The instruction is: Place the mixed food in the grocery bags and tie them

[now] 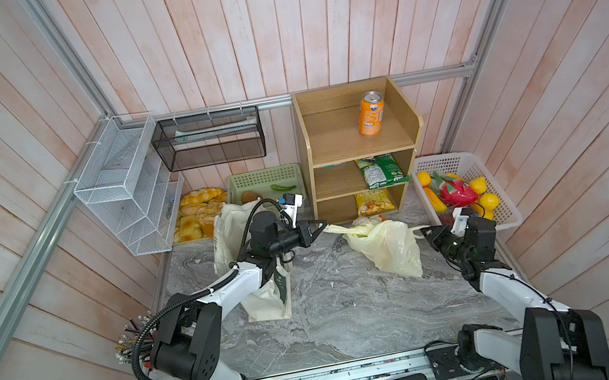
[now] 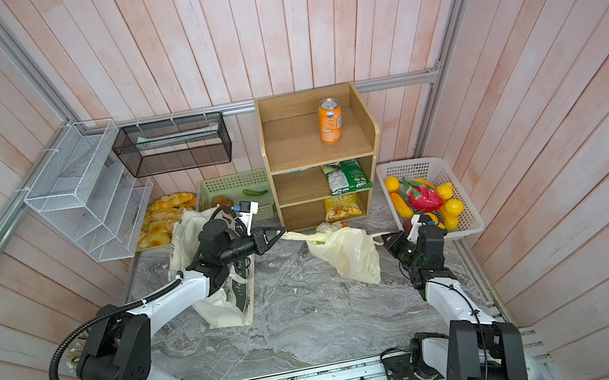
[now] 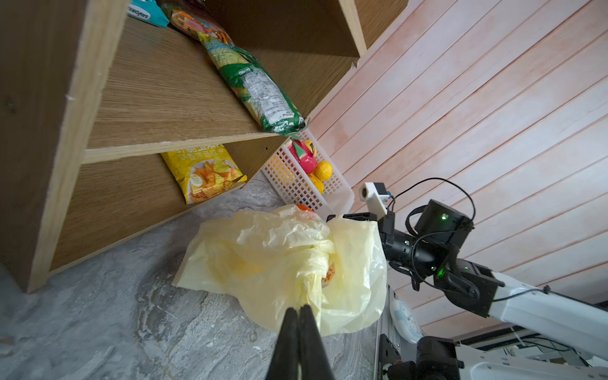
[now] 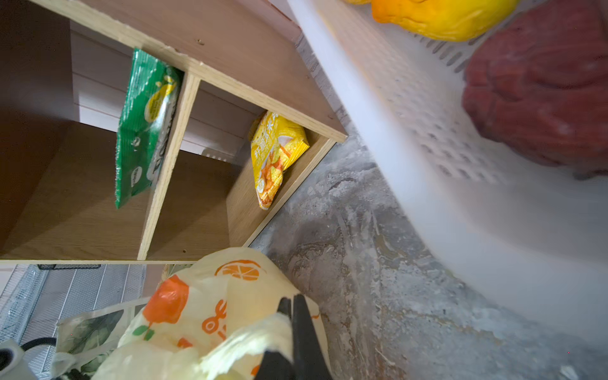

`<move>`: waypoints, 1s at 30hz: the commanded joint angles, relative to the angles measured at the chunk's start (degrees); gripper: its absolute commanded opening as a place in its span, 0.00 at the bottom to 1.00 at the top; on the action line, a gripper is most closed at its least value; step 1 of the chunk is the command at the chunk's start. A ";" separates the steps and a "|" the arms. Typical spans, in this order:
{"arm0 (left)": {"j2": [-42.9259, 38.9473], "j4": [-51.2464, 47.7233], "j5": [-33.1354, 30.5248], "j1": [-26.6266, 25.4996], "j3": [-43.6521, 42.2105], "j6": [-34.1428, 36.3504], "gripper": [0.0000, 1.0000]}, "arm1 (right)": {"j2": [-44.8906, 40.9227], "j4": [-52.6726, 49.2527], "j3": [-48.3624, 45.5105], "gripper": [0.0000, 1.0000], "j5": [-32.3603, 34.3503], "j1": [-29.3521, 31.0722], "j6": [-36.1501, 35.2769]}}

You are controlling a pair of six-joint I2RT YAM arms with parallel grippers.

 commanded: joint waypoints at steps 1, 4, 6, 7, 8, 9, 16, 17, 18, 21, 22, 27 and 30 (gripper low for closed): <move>-1.51 -4.13 -2.42 0.51 1.00 4.14 0.00 | -0.75 -0.71 -0.20 0.00 6.66 -0.32 1.06; -2.41 -5.23 -3.37 0.63 -0.10 5.43 0.00 | -0.06 1.27 -4.68 0.00 6.92 -5.25 2.15; -2.73 -5.48 -3.47 0.86 -0.88 5.87 0.00 | 1.50 2.84 -7.08 0.00 5.67 -8.74 2.52; -2.81 -5.54 -3.47 0.97 -1.34 6.06 0.00 | 2.23 3.47 -7.66 0.00 4.66 -10.00 2.50; -2.91 -5.50 -3.47 1.07 -1.73 6.21 0.00 | 3.02 3.89 -7.81 0.00 2.93 -10.76 2.04; -2.91 -5.50 -3.55 1.15 -1.97 6.29 0.00 | 3.83 3.71 -7.34 0.00 1.07 -10.90 1.19; -2.66 -5.71 -3.64 1.09 -2.13 6.56 0.00 | 3.07 2.43 -4.76 0.00 -1.74 -10.23 -0.83; -2.83 -5.96 -3.81 1.21 -2.36 6.75 0.00 | 2.71 1.40 -4.66 0.00 -0.47 -10.42 -1.23; -3.17 -6.17 -3.91 1.24 -2.58 7.05 0.00 | 2.40 0.45 -4.95 0.00 1.42 -10.68 -1.40; -3.94 -6.42 -4.07 1.60 -3.59 7.31 0.00 | 4.04 2.48 -7.13 0.00 0.49 -13.46 -0.76; -4.15 -6.25 -4.17 1.75 -3.91 7.33 0.00 | 5.29 3.64 -7.66 0.00 -0.52 -14.06 -0.34; -4.22 -5.77 -3.64 1.96 -4.01 7.02 0.00 | 8.83 9.17 -8.55 0.00 -6.45 -13.92 1.14; -4.25 -5.76 -3.60 1.96 -3.80 7.06 0.00 | 6.94 7.84 -8.13 0.00 -6.37 -13.58 0.47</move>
